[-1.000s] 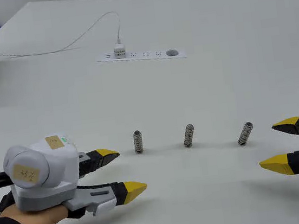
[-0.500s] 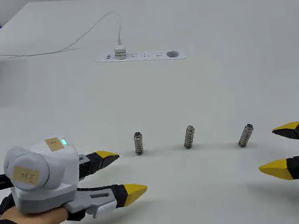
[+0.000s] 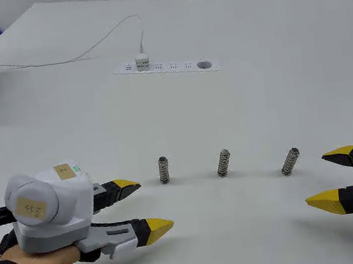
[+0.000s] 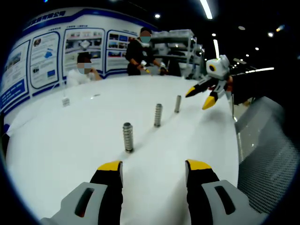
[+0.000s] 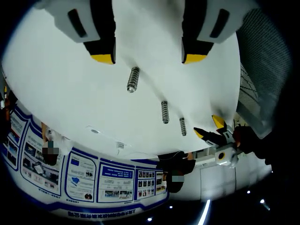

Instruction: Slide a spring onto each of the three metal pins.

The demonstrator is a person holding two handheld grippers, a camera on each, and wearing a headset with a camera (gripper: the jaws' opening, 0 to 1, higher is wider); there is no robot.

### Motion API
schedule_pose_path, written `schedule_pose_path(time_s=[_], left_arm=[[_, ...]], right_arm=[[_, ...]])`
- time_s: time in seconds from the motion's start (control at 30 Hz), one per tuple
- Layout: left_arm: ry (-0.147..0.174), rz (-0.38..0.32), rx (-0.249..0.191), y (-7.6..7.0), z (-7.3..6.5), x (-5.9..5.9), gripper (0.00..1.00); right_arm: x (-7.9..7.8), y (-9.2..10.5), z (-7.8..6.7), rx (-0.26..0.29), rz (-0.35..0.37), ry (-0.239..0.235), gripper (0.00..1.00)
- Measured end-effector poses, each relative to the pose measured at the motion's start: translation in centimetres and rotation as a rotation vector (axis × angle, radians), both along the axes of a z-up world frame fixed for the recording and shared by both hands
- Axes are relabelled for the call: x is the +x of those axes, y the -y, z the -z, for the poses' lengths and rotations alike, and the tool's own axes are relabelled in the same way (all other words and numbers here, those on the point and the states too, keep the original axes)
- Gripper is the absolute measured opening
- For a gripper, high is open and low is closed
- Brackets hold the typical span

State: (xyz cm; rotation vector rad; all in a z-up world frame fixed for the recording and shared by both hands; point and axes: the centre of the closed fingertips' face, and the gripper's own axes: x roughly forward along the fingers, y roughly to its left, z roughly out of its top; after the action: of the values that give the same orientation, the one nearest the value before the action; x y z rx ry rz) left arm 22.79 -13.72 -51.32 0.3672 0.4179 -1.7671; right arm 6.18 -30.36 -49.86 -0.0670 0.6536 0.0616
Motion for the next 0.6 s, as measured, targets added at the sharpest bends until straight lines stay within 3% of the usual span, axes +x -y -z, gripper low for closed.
schedule_pose_path(time_s=[0.6], left_arm=[[-0.003, -0.002, 0.004, -0.07, 0.27, 0.10, 0.55]], right_arm=[[0.11, -0.12, 0.09, 0.003, 0.004, -0.002, 0.58]])
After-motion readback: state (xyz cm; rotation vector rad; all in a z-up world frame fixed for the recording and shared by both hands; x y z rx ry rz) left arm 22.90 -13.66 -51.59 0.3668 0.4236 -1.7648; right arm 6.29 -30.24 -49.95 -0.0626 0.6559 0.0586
